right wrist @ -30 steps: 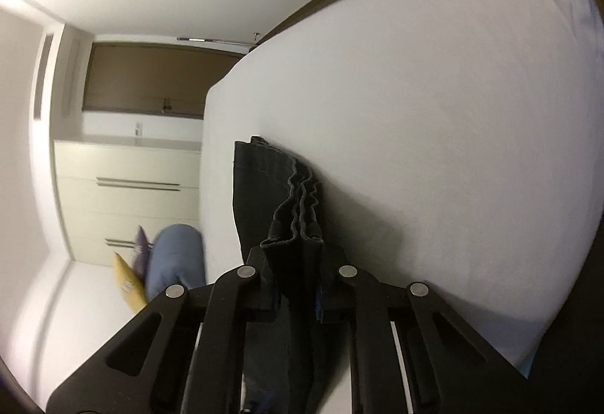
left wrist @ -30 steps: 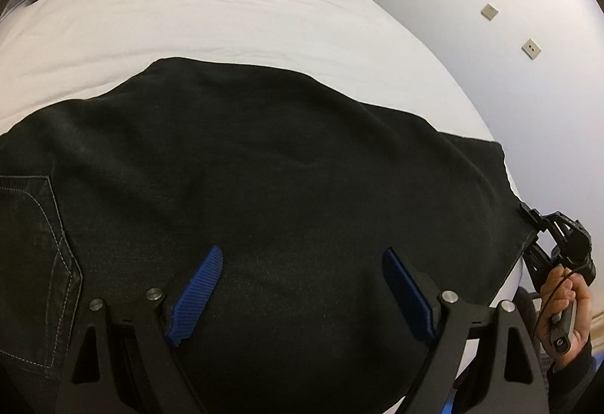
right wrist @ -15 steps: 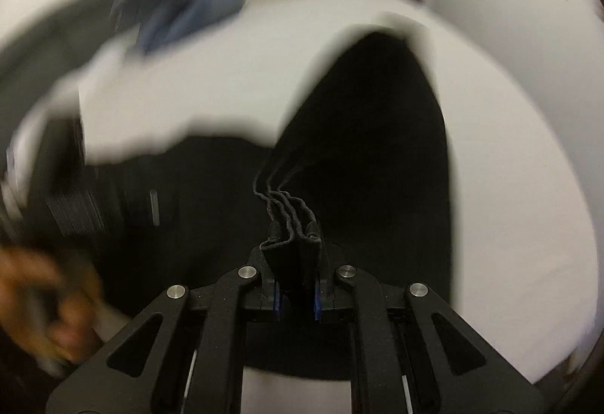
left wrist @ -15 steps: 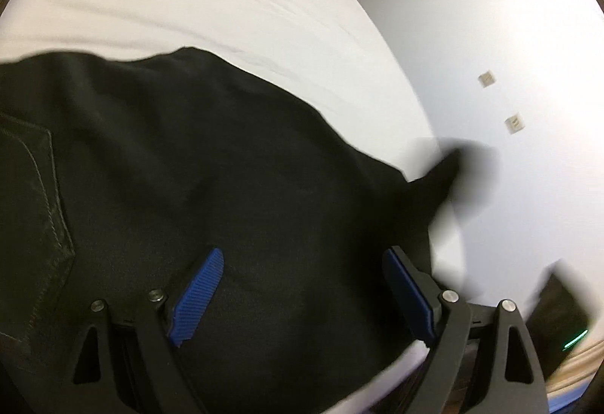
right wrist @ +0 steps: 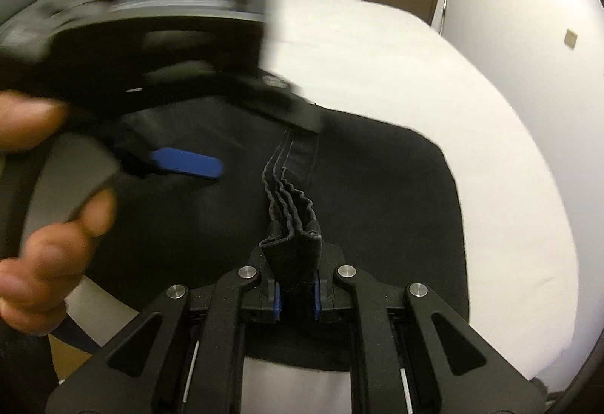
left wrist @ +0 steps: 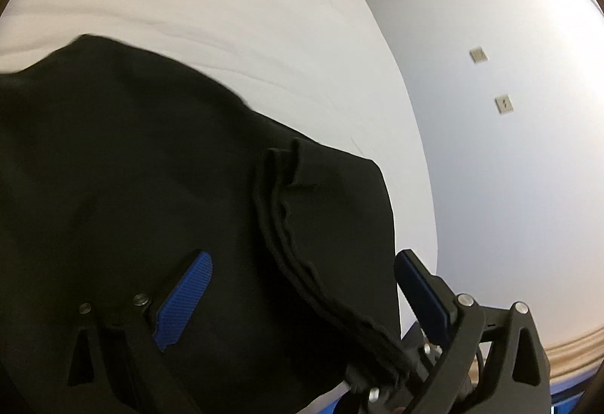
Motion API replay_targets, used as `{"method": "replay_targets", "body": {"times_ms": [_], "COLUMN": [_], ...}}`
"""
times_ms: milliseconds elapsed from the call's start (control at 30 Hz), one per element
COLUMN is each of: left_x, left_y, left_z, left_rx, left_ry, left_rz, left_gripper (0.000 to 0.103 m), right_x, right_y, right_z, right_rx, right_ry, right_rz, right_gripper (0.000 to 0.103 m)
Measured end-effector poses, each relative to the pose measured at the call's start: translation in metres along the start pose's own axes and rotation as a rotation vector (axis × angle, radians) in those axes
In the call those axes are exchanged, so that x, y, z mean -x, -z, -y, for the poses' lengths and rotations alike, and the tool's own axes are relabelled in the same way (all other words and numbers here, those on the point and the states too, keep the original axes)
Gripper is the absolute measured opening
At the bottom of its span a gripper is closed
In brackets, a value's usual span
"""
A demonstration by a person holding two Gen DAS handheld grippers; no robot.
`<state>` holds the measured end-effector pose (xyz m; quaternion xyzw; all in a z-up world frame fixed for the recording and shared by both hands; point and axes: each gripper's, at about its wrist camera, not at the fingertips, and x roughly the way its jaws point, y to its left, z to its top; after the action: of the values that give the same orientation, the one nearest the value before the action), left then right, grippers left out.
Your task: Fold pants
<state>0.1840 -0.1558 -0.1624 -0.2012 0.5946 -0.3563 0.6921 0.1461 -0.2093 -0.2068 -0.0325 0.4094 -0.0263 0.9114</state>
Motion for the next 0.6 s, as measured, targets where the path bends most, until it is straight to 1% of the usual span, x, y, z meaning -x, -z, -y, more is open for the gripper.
{"method": "replay_targets", "body": {"times_ms": [67,100,133,167,200,233,267,333,400,433,467,600], "left_x": [-0.009,-0.01,-0.012,-0.013,-0.014,-0.013,-0.01,-0.002,0.009,0.016,0.023,0.056], "left_y": [-0.007,-0.009,-0.012,-0.014,-0.015,-0.017,-0.018,-0.021,-0.022,-0.023,-0.023,-0.024], "left_z": [0.006,0.006,0.007,0.008,0.008,0.008,0.008,0.006,0.006,0.006,0.005,-0.011], "left_rx": [-0.016,-0.018,-0.024,-0.04,-0.056,-0.081,-0.101,-0.134,-0.179,-0.204,-0.223,-0.278], "left_ry": [-0.018,-0.02,-0.019,-0.019,-0.034,-0.062,-0.076,-0.079,-0.101,-0.115,-0.127,-0.186], "left_rz": [-0.021,-0.029,-0.041,-0.059,-0.073,-0.08,-0.083,-0.091,-0.088,-0.083,-0.08,-0.079], "left_gripper": [0.096,0.086,0.067,0.054,0.028,0.012,0.012,0.009,0.009,0.009,0.009,0.009], "right_x": [0.005,0.007,0.009,0.009,0.01,0.011,0.013,0.016,0.022,0.024,0.029,0.028], "right_y": [0.002,0.003,0.003,0.004,0.005,0.005,0.005,0.002,-0.001,-0.004,-0.003,-0.009], "right_z": [-0.007,-0.01,-0.012,-0.014,-0.016,-0.019,-0.021,-0.027,-0.035,-0.043,-0.043,-0.076], "right_rx": [0.025,0.035,0.043,0.049,0.056,0.061,0.064,0.07,0.087,0.099,0.106,0.145], "right_ry": [0.01,0.013,0.014,0.014,0.014,0.018,0.014,-0.005,-0.022,-0.038,-0.051,-0.131], "right_rz": [0.011,0.016,0.017,0.017,0.018,0.019,0.02,0.025,0.036,0.043,0.047,0.045], "right_gripper": [0.01,0.01,0.01,0.01,0.01,0.01,0.01,0.01,0.01,0.01,0.01,0.01]}}
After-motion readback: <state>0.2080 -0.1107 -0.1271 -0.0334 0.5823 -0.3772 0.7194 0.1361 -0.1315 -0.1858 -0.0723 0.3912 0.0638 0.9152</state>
